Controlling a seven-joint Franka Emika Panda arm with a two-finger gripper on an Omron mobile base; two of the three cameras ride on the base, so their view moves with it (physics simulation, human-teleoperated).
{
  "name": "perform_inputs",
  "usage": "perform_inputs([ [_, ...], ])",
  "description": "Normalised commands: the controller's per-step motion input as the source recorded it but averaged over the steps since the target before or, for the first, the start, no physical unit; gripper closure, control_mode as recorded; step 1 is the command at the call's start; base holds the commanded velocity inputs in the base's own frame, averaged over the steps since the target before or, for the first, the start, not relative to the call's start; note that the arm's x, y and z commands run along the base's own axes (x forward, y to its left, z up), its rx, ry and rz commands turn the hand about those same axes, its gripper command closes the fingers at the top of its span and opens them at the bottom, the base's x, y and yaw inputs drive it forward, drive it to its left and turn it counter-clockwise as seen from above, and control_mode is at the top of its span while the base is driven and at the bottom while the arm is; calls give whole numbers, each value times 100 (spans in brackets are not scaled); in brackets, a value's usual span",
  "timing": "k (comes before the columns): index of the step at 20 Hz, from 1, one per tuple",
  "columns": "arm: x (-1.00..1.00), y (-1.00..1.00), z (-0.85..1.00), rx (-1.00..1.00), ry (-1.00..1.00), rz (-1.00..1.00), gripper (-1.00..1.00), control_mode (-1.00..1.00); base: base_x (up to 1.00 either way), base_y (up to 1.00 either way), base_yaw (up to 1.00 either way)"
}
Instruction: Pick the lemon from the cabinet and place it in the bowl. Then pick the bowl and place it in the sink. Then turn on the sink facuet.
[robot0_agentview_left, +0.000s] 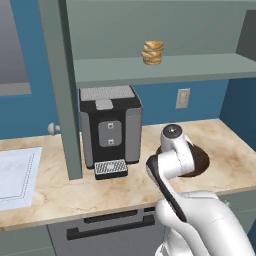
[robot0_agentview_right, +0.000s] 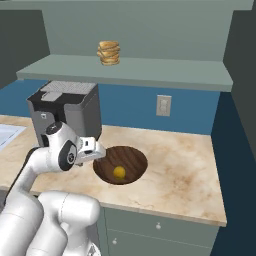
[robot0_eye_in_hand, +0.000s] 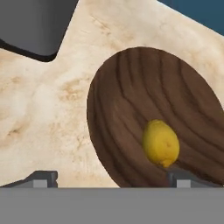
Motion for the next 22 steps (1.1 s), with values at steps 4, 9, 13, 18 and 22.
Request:
perform_inputs([
  [4, -17, 3, -15, -14, 3, 13, -100, -100, 0, 0, 0],
  [9, 0, -23, -28, -5, 3, 8, -100, -100, 0, 0, 0],
  [13, 0, -24, -55, -3, 8, 5, -100, -100, 0, 0, 0],
  [18, 2, -19, -66, -3, 7, 5, -100, -100, 0, 0, 0],
  [22, 1, -7, -66, -3, 2, 5, -100, -100, 0, 0, 0],
])
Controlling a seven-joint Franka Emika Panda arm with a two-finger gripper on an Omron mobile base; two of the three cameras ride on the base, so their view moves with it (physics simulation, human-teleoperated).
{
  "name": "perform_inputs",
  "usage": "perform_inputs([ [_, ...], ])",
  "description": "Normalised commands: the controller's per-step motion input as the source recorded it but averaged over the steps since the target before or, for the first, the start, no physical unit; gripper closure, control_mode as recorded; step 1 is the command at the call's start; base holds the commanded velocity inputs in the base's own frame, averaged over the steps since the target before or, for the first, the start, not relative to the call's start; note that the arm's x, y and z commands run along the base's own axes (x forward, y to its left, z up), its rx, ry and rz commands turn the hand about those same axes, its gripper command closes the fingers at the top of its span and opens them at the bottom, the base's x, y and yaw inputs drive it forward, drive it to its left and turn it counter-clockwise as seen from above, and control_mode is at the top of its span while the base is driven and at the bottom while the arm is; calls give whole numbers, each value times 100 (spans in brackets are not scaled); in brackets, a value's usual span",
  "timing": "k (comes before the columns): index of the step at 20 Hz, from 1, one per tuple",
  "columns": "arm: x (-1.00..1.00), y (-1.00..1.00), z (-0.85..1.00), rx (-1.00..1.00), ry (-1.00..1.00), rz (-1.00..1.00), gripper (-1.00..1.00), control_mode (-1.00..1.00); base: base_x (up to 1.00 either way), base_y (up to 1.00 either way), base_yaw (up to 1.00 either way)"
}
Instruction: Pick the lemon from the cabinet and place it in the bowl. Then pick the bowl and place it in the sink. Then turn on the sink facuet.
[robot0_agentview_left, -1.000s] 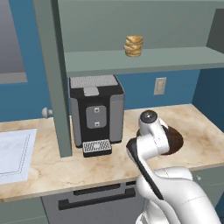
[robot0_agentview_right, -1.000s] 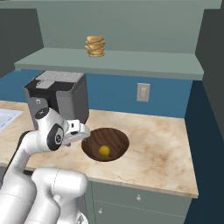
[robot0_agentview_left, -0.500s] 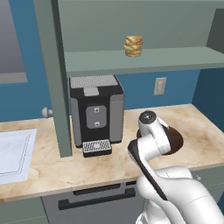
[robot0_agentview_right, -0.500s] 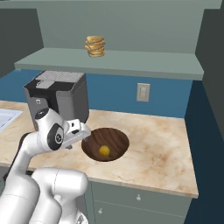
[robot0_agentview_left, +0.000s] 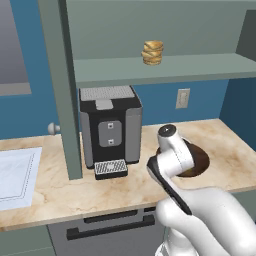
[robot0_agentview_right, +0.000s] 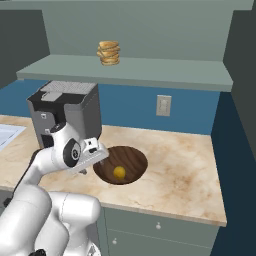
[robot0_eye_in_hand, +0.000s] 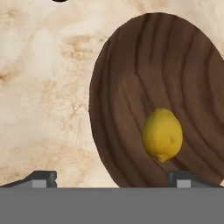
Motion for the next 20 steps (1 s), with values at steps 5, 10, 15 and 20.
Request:
perform_inputs([
  [5, 0, 0, -55, -5, 0, 5, -100, -100, 0, 0, 0],
  [10, 3, -3, -54, -6, 0, 3, -100, -100, 0, 0, 0],
  [15, 4, -16, -58, -5, 0, 2, -100, -100, 0, 0, 0],
  [20, 4, -26, -55, -2, 0, 0, -100, -100, 0, 0, 0],
])
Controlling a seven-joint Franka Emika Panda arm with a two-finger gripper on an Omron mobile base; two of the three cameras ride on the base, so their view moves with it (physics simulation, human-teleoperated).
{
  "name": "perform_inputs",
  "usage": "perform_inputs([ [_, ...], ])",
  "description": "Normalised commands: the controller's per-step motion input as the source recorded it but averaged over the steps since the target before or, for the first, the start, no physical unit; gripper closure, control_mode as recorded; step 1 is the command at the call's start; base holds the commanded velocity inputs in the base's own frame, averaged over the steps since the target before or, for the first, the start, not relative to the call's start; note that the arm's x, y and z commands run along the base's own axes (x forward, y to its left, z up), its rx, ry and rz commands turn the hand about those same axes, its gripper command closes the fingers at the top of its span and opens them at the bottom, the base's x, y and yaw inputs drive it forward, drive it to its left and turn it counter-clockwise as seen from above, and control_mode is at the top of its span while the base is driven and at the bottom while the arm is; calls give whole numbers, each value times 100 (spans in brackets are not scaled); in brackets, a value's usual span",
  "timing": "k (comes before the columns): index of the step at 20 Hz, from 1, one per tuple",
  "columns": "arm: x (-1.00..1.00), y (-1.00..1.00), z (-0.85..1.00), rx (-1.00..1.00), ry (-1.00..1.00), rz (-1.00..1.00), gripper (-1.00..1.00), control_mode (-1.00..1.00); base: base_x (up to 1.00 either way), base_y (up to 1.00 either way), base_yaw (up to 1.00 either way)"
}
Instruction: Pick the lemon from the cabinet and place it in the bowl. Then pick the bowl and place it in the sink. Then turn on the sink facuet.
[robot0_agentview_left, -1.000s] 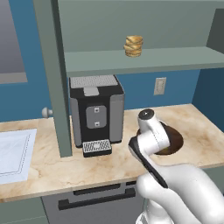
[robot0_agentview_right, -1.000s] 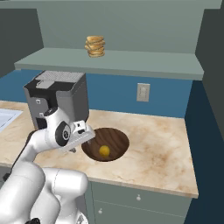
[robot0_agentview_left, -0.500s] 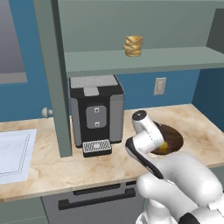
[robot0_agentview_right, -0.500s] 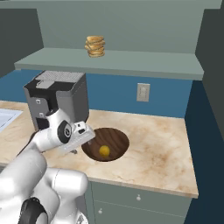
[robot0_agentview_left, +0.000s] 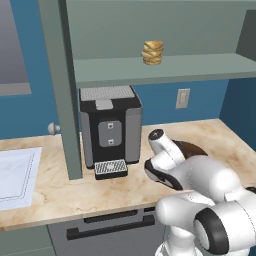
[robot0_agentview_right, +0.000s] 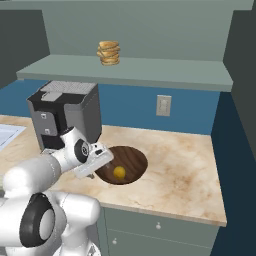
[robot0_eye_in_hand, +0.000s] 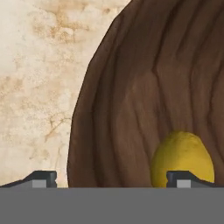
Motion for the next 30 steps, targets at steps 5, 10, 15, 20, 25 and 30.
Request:
perform_inputs([
  [5, 4, -22, -50, -2, 0, 0, -100, -100, 0, 0, 0],
  [10, 1, -10, -42, -3, 0, 0, -100, -100, 0, 0, 0],
  [15, 0, -9, -29, -1, -1, 0, 100, -100, 0, 0, 0],
  [20, 0, -5, -3, 0, -4, 0, 100, -100, 0, 0, 0],
  [25, -2, -1, -1, 0, -3, 0, 100, -100, 0, 0, 0],
  [30, -16, -1, 0, 0, -3, 1, 100, -100, 0, 0, 0],
])
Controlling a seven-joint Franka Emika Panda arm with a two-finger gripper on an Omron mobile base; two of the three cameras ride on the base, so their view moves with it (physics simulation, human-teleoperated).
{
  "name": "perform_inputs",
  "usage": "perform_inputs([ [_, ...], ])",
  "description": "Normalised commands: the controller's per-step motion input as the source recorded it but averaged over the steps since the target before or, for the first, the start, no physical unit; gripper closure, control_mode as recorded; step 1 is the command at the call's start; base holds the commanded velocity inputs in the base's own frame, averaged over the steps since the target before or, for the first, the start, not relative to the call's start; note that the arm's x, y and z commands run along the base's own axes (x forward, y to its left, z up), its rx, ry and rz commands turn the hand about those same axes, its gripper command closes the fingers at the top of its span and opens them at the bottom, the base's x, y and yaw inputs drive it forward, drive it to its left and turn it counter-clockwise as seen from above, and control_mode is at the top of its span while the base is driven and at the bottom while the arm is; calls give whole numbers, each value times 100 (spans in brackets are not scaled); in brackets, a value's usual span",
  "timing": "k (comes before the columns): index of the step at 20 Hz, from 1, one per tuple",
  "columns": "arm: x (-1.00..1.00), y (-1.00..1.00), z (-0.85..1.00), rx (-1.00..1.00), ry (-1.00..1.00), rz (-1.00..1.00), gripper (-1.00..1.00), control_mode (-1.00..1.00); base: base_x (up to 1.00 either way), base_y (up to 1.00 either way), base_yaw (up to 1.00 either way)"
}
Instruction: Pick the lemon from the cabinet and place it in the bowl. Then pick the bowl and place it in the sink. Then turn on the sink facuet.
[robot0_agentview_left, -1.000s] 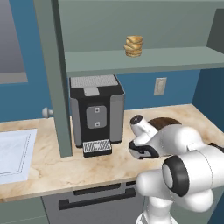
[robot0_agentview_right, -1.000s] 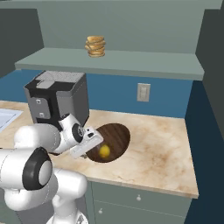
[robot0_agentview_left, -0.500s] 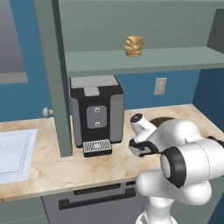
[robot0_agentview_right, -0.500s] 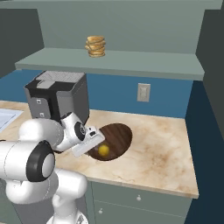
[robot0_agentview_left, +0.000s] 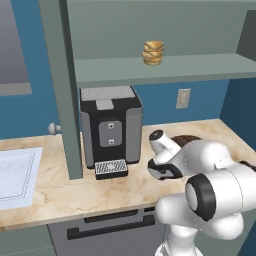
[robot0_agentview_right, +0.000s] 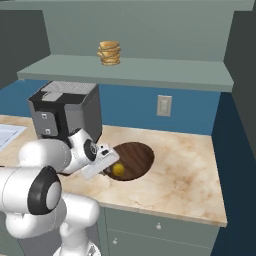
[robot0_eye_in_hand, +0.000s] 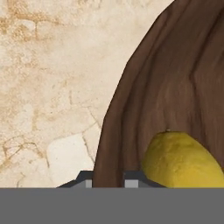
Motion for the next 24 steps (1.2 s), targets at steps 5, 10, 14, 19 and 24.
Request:
perform_inputs([
  [5, -18, 0, 13, 0, 0, 0, 100, -100, 0, 0, 0],
  [10, -37, 0, 67, -5, -2, 1, 100, -100, 0, 0, 0],
  [14, -60, 0, 100, -4, -1, 6, 100, -100, 0, 0, 0],
  [19, -65, 7, 74, -12, -10, 5, 100, -100, 0, 0, 0],
  [24, -79, 7, 29, -10, -19, 4, 100, -100, 0, 0, 0],
])
